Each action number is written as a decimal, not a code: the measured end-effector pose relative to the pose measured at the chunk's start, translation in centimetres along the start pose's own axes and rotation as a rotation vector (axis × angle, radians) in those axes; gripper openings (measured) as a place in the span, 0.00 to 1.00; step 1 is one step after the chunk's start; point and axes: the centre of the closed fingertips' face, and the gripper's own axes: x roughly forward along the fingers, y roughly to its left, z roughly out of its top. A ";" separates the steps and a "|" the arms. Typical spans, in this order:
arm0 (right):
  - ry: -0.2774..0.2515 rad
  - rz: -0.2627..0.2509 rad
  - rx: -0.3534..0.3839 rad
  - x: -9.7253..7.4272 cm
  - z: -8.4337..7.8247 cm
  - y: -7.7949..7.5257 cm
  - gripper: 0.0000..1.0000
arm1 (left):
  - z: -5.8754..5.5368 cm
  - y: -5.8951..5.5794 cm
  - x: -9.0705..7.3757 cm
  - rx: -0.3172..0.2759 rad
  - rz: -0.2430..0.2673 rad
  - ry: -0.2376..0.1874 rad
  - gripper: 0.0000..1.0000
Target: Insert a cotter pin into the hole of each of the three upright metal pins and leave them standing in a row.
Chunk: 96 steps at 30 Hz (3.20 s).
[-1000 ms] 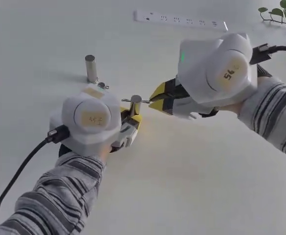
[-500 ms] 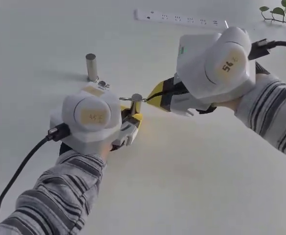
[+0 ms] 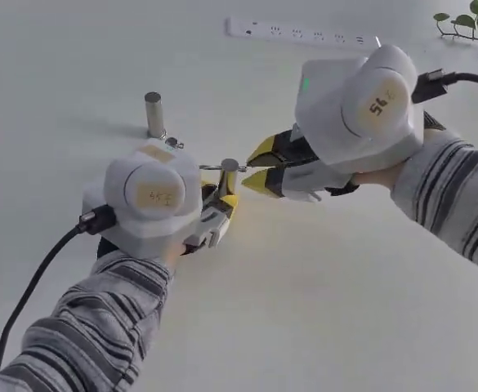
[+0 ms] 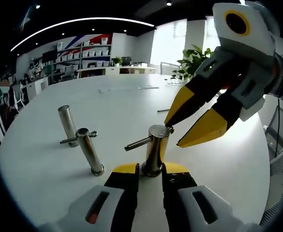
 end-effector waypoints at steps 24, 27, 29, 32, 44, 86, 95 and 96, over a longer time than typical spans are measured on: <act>-0.081 0.089 0.182 2.0 1.6 0.5 0.11 | -0.2 1.0 -4.4 -0.065 0.012 0.042 0.35; -0.077 0.087 0.179 2.1 1.4 0.4 0.10 | 0.2 1.2 -5.0 -0.054 0.020 0.031 0.38; -0.089 0.086 0.152 2.1 1.5 0.4 0.09 | 0.4 1.2 -5.4 -0.049 0.019 0.036 0.40; -0.090 0.088 0.144 2.0 1.4 0.4 0.09 | 0.5 1.2 -6.1 -0.029 0.023 0.037 0.45; -0.099 0.068 0.181 1.7 1.4 -0.6 0.08 | 1.5 1.5 -7.7 -0.041 0.021 -0.005 0.70; -0.065 0.067 0.175 1.8 0.3 -2.6 0.09 | 3.1 1.6 -7.2 -0.020 0.021 -0.064 0.99; -0.084 0.060 0.140 1.3 0.9 -2.6 0.21 | 3.1 1.8 -7.4 -0.021 0.032 -0.067 0.99; -0.098 0.057 0.145 1.3 1.2 -2.8 0.23 | 3.2 1.7 -7.4 -0.019 0.029 -0.069 0.99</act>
